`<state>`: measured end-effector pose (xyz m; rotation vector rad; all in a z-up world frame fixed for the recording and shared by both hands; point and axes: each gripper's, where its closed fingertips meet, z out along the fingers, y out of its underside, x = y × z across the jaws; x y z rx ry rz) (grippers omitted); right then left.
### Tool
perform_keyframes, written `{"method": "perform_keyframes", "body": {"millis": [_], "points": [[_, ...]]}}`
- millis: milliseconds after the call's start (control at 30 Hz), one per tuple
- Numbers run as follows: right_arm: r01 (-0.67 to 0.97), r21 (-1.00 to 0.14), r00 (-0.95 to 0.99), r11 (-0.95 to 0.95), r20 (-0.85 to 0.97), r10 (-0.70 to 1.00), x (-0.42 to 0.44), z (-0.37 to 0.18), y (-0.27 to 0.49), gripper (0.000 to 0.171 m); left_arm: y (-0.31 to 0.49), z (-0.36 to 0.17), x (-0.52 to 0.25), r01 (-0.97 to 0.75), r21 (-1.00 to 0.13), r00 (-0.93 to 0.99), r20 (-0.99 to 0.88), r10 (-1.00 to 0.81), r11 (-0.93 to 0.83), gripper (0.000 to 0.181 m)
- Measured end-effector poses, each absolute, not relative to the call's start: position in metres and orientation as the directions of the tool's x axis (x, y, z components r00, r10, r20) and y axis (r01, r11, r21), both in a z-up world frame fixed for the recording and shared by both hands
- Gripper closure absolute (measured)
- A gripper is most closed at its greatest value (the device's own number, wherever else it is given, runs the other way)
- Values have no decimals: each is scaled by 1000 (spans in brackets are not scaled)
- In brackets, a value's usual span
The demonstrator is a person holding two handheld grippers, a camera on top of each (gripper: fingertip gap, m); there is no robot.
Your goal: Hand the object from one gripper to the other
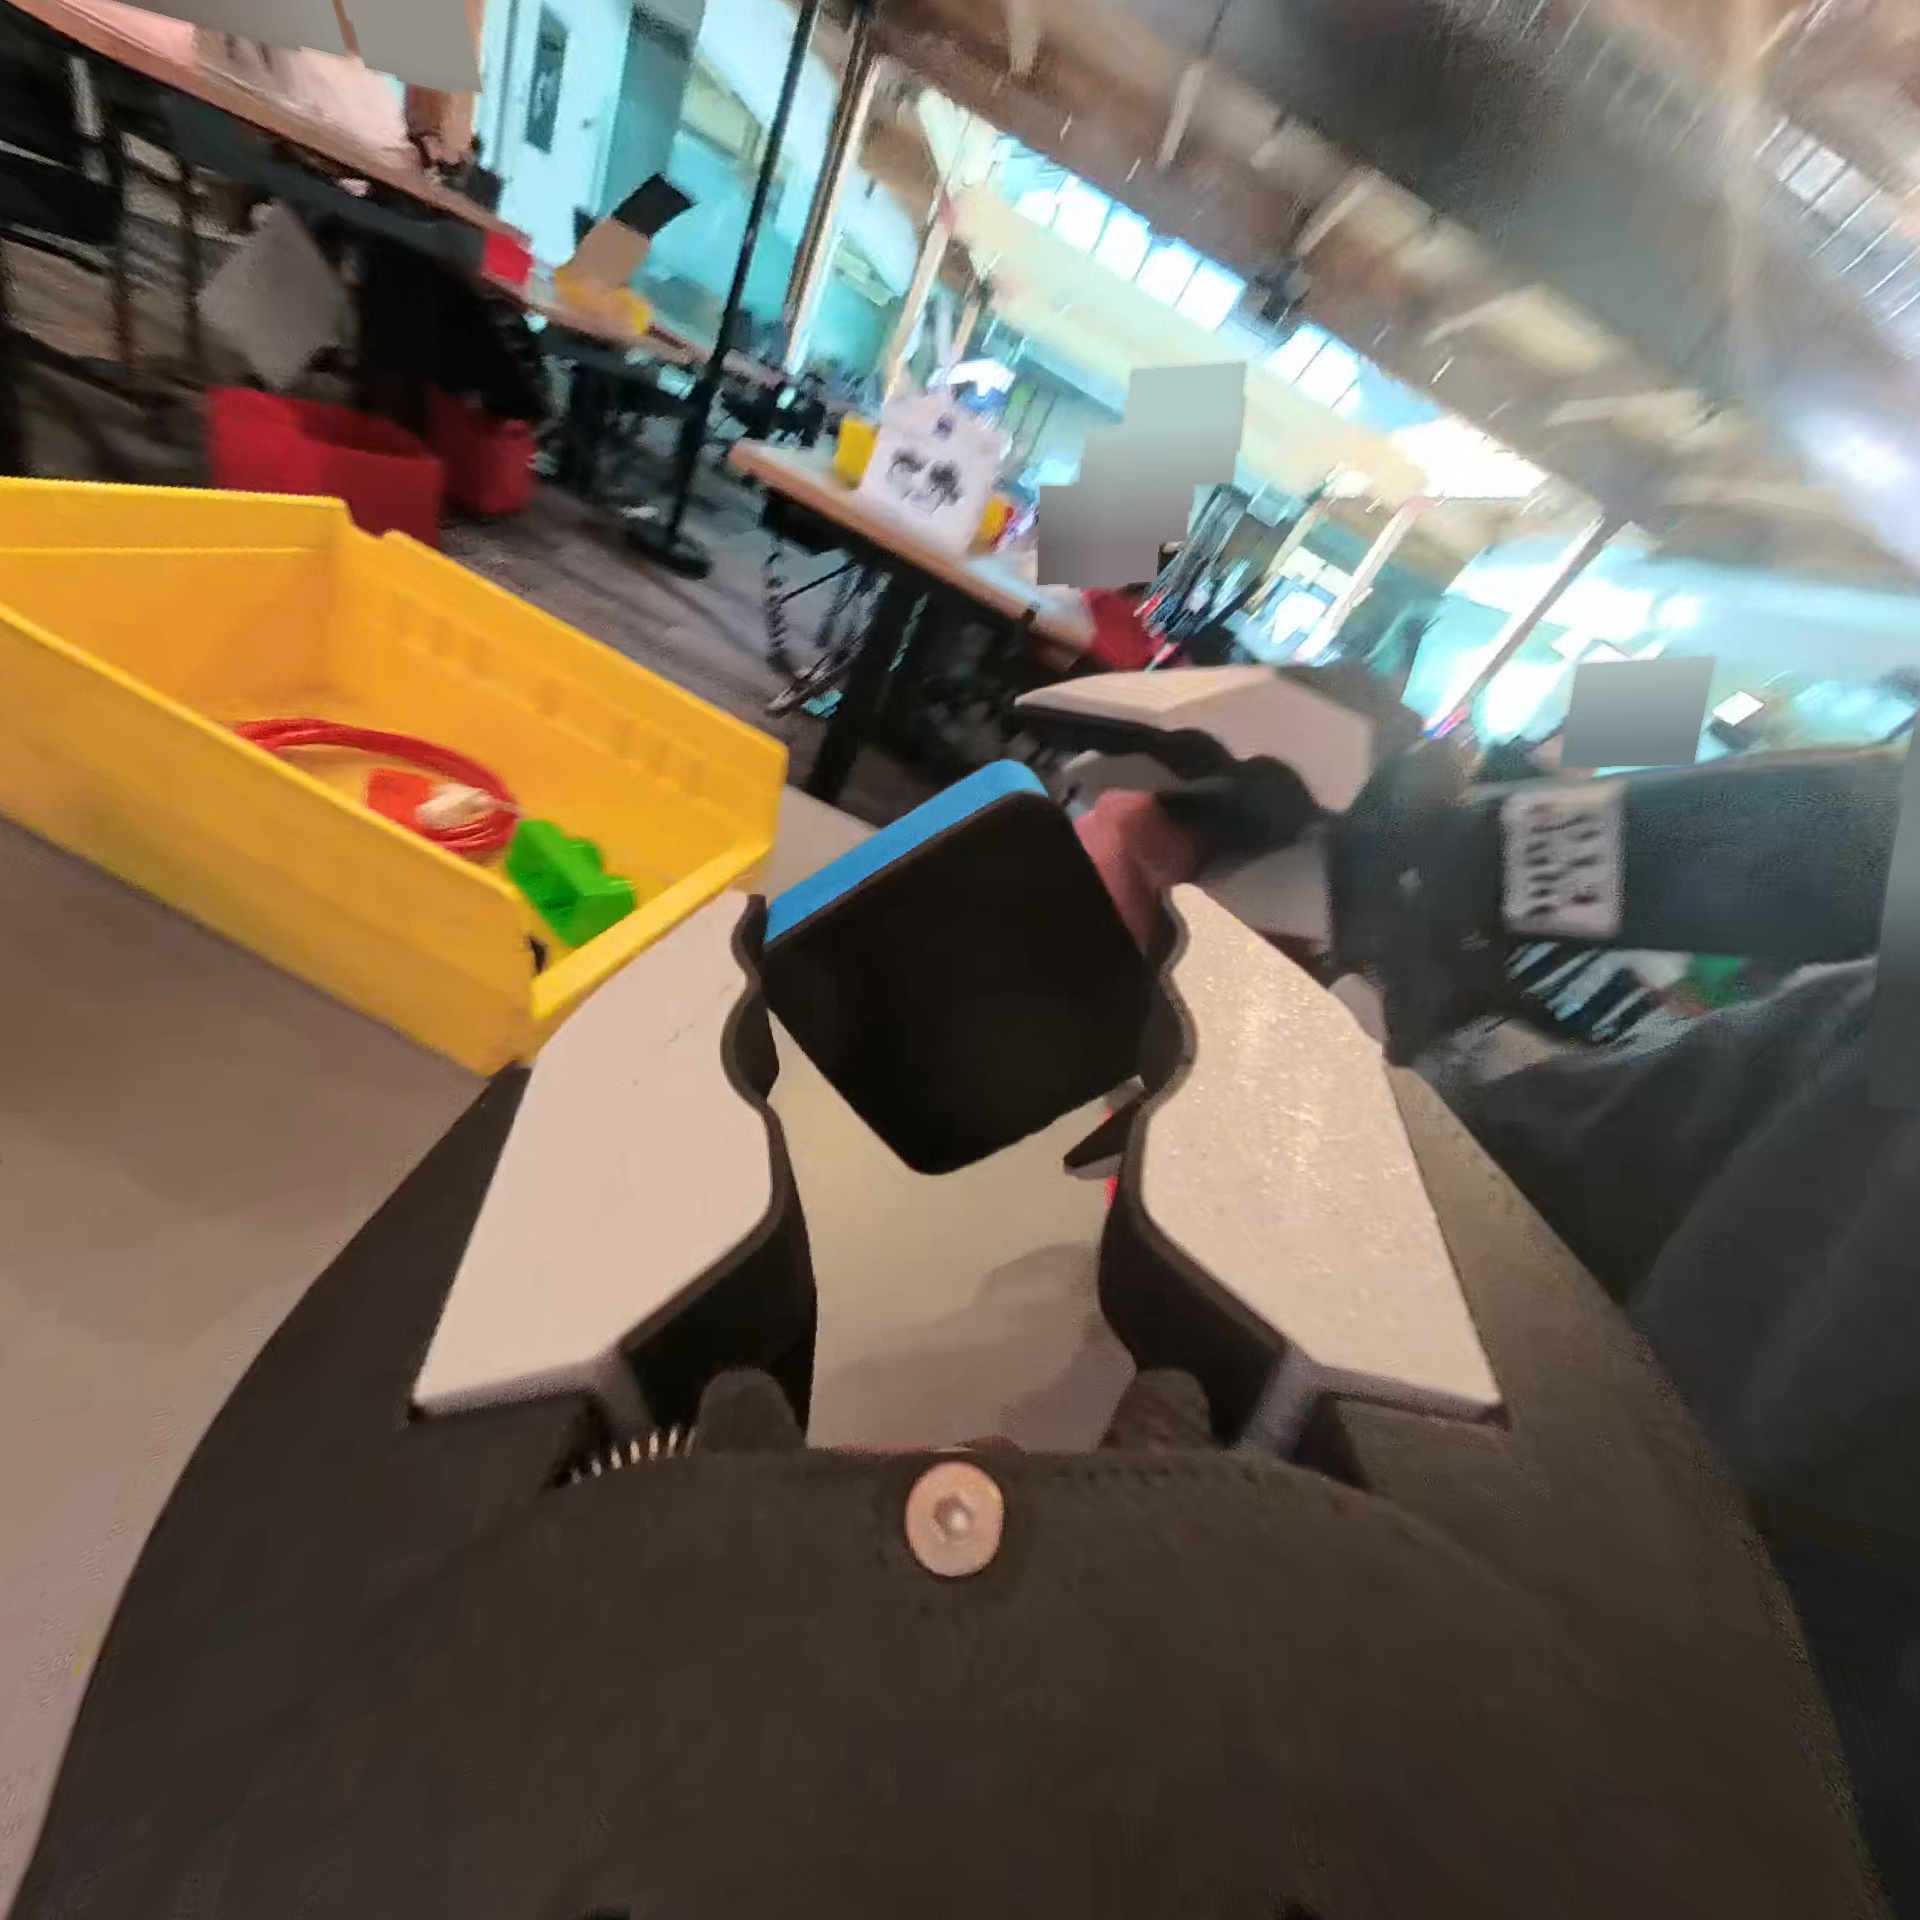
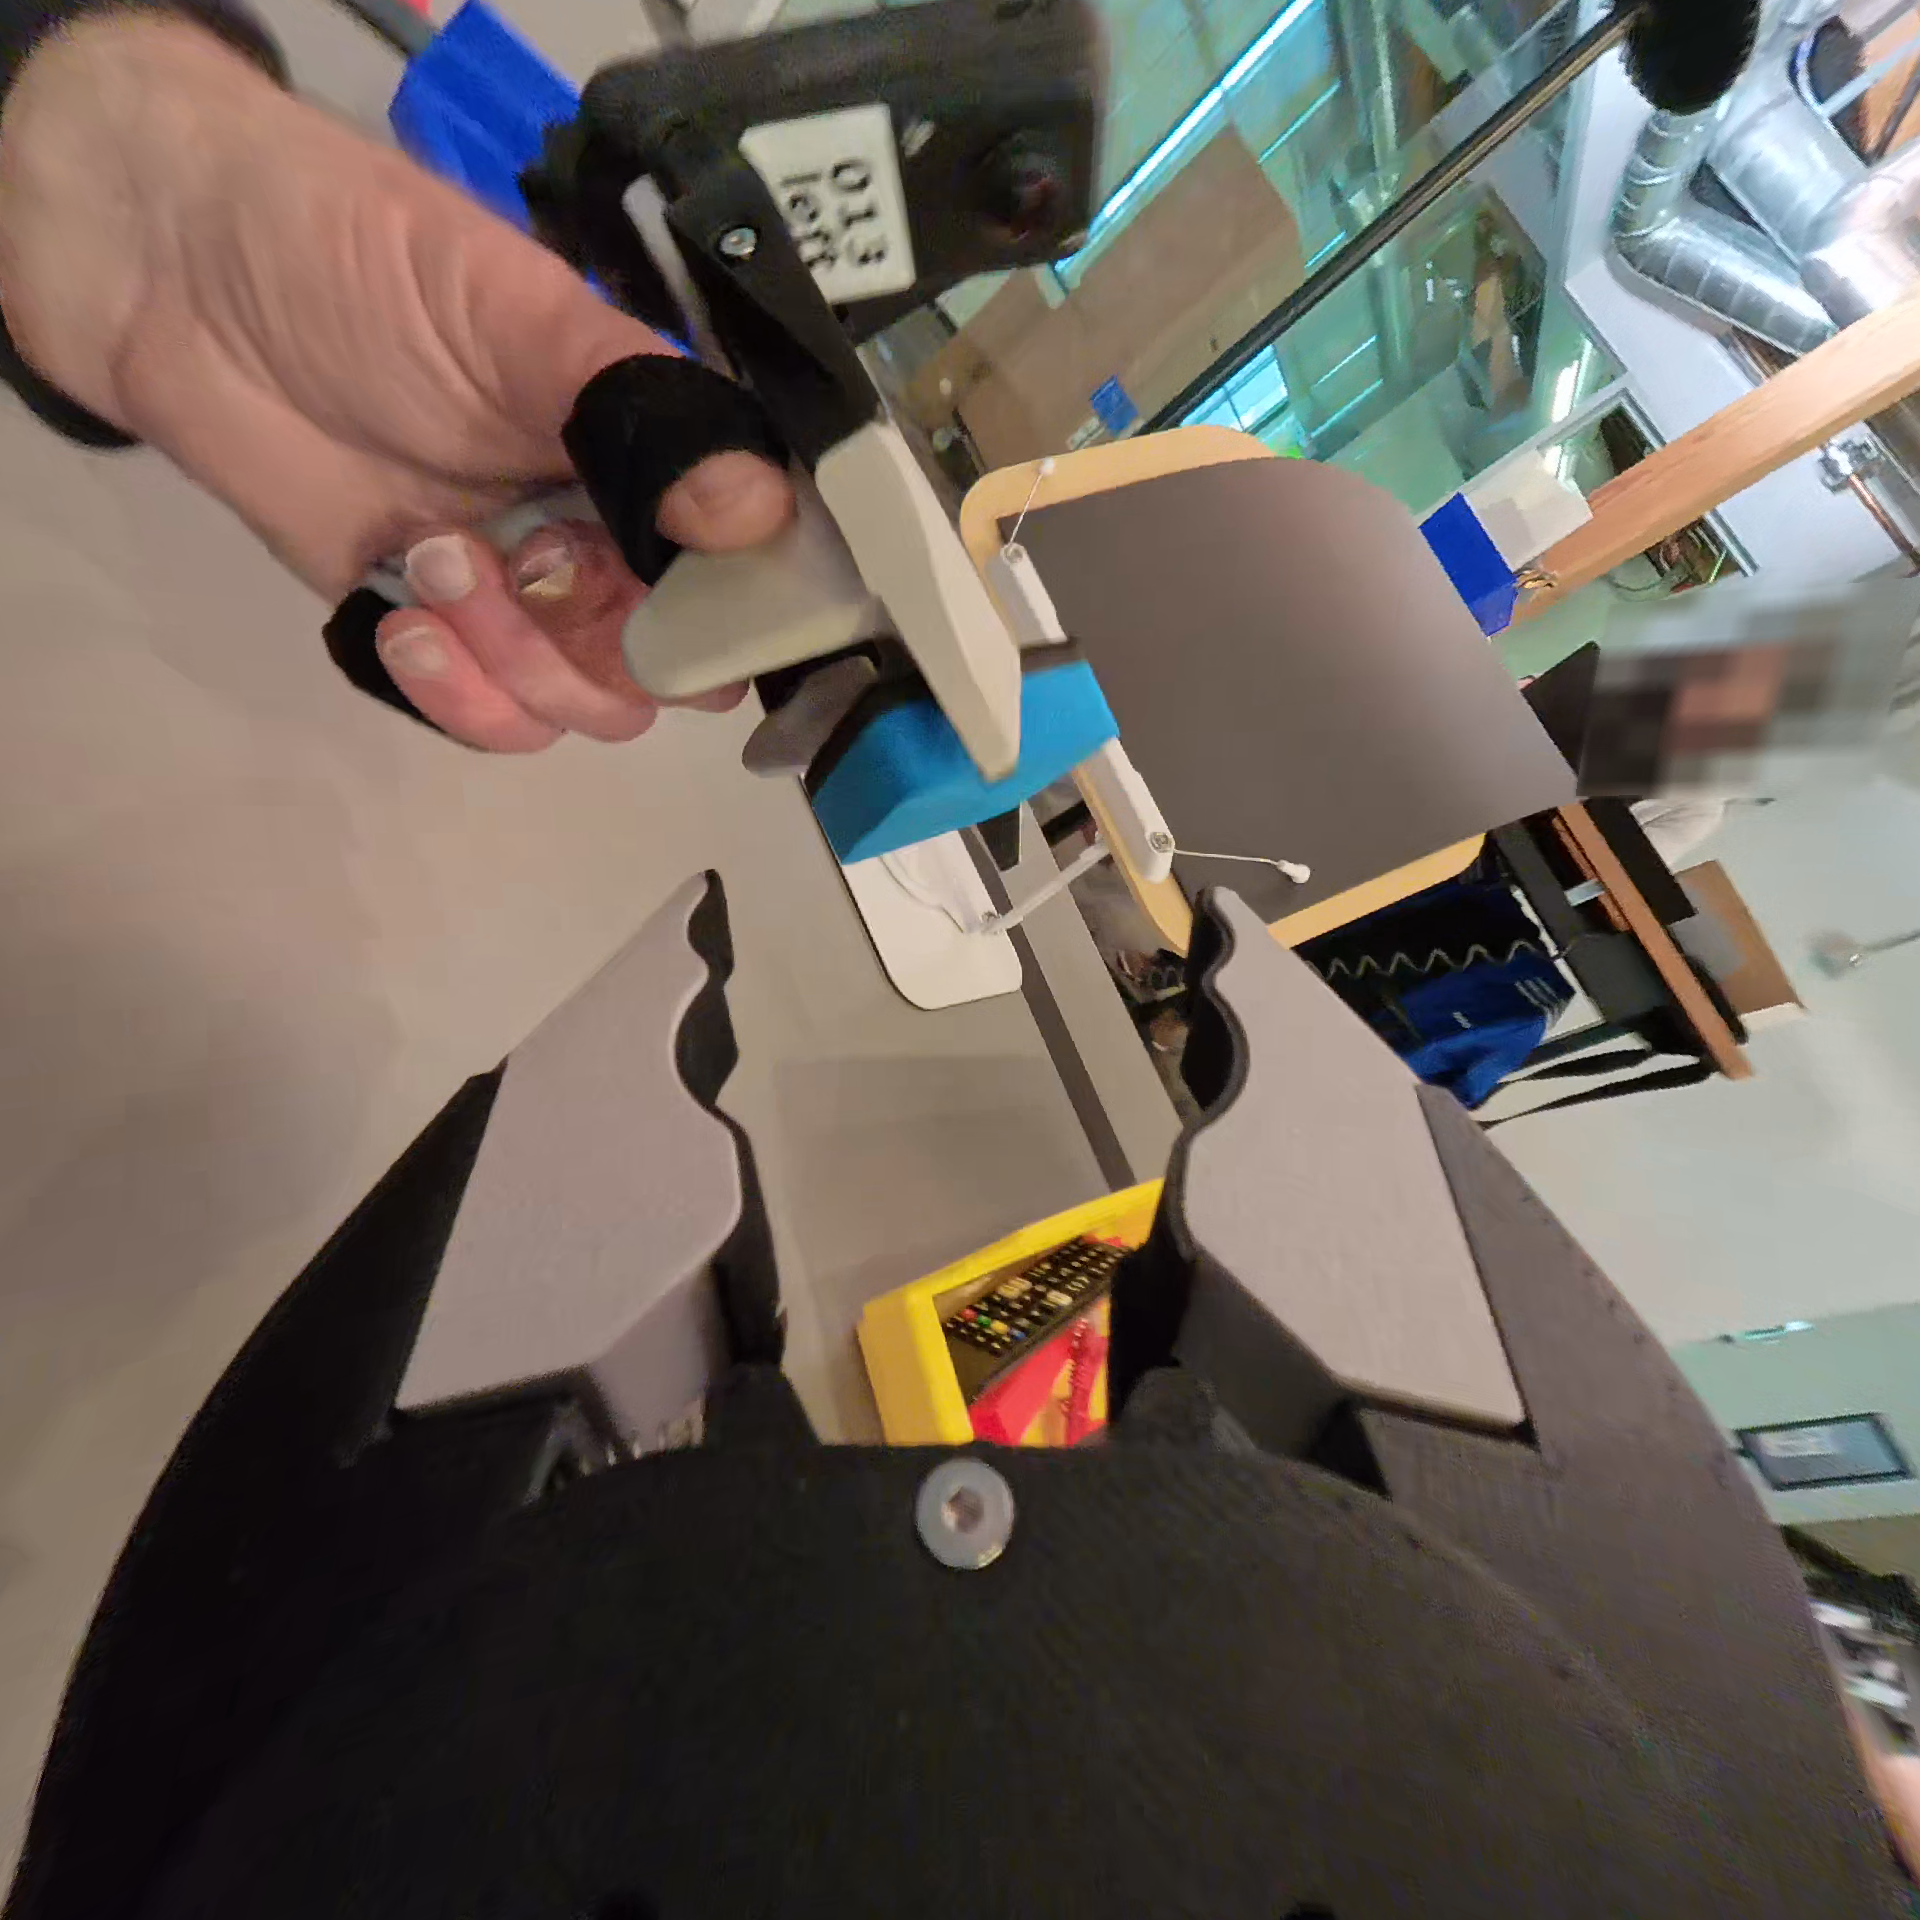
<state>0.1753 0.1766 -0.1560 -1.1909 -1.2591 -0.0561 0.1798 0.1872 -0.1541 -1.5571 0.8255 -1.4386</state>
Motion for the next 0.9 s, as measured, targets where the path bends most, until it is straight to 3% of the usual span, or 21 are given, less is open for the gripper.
{"method": "perform_keyframes", "body": {"millis": [133, 267, 467, 533, 600, 767, 900], "points": [[548, -689, 451, 475, 721, 525, 172, -150, 176, 80, 183, -131, 172, 247, -768, -110, 583, -805, -590, 113], [518, -678, 501, 522, 735, 458, 160, -140, 174, 85, 177, -127, 176, 295, -699, -225, 612, -759, -651, 113], [522, -657, 566, 543, 744, 356, 153, -132, 177, 120, 178, -120, 174, 386, -601, -319, 625, -712, -700, 110], [558, -612, 551, 561, 778, 302, 150, -133, 176, 125, 178, -120, 174, 408, -563, -346, 633, -692, -719, 110], [593, -559, 518, 579, 816, 256, 145, -136, 174, 141, 181, -118, 171, 435, -525, -368, 638, -676, -732, 113], [585, -566, 539, 581, 806, 242, 146, -135, 173, 147, 179, -117, 171, 463, -471, -403, 642, -652, -751, 110], [577, -586, 517, 569, 801, 302, 148, -137, 173, 150, 178, -118, 172, 457, -499, -383, 637, -669, -736, 112]]}}
